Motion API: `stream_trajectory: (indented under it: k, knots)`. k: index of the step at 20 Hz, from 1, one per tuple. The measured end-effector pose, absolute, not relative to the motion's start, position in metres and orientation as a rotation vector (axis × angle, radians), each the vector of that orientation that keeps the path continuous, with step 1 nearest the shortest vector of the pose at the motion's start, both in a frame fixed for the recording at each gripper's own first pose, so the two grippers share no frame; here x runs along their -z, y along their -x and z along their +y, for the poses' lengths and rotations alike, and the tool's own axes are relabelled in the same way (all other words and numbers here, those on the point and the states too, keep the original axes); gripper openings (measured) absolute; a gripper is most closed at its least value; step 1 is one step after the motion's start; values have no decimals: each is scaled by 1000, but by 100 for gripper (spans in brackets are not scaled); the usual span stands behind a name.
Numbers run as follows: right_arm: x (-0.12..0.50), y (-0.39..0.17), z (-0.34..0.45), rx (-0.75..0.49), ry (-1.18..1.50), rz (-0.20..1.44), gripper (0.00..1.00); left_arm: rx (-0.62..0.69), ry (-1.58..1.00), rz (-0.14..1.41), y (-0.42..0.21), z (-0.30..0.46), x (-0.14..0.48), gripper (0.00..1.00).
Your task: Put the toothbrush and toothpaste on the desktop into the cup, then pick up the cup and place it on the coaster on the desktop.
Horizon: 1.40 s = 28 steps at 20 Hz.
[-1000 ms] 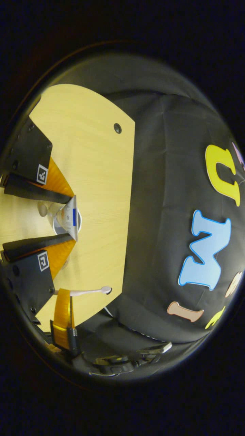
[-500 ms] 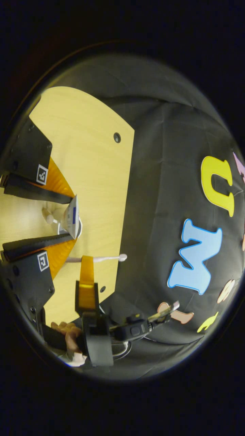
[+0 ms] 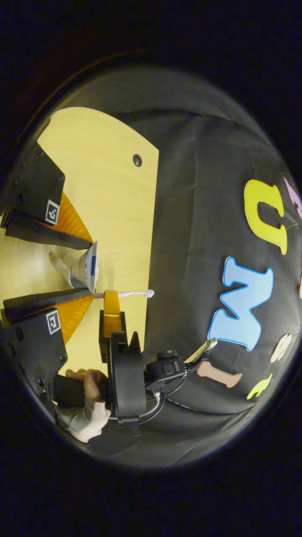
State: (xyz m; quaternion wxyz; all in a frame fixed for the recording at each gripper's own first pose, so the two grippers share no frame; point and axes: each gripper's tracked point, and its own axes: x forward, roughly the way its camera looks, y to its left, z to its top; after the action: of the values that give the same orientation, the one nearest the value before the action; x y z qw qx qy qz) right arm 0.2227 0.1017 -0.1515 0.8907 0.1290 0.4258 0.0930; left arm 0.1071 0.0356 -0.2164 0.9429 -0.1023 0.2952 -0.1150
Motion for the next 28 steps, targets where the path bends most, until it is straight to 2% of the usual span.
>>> stream_trajectory:
  k: [1, 3, 4, 5, 7, 14, 17, 18, 24, 28]
  knots:
    - [153, -224, 102, -193, -265, 881, 2, 243, 206, 593, -109, 35, 215, 65]
    - [157, -229, 106, -194, -255, 878, 2, 248, 177, 581, -109, 36, 213, 73]
    - [157, -232, 109, -196, -254, 878, 2, 246, 165, 574, -110, 38, 211, 66]
    - [158, -234, 110, -198, -255, 877, 2, 242, 156, 569, -110, 38, 206, 66]
    - [162, -236, 114, -200, -250, 877, 2, 233, 149, 568, -106, 36, 201, 59]
    - [163, -247, 118, -196, -164, 781, 4, 160, 158, 578, -102, 63, 202, 62]
    - [156, -247, 119, -215, -152, 736, 8, 134, 169, 581, -99, 76, 206, 63]
    - [155, -241, 122, -223, -155, 729, 12, 128, 176, 583, -99, 77, 208, 64]
    - [165, -220, 115, -204, -159, 725, 12, 113, 215, 591, -92, 78, 210, 66]
    - [178, -204, 117, -237, -122, 772, 12, 110, 230, 596, -88, 78, 211, 66]
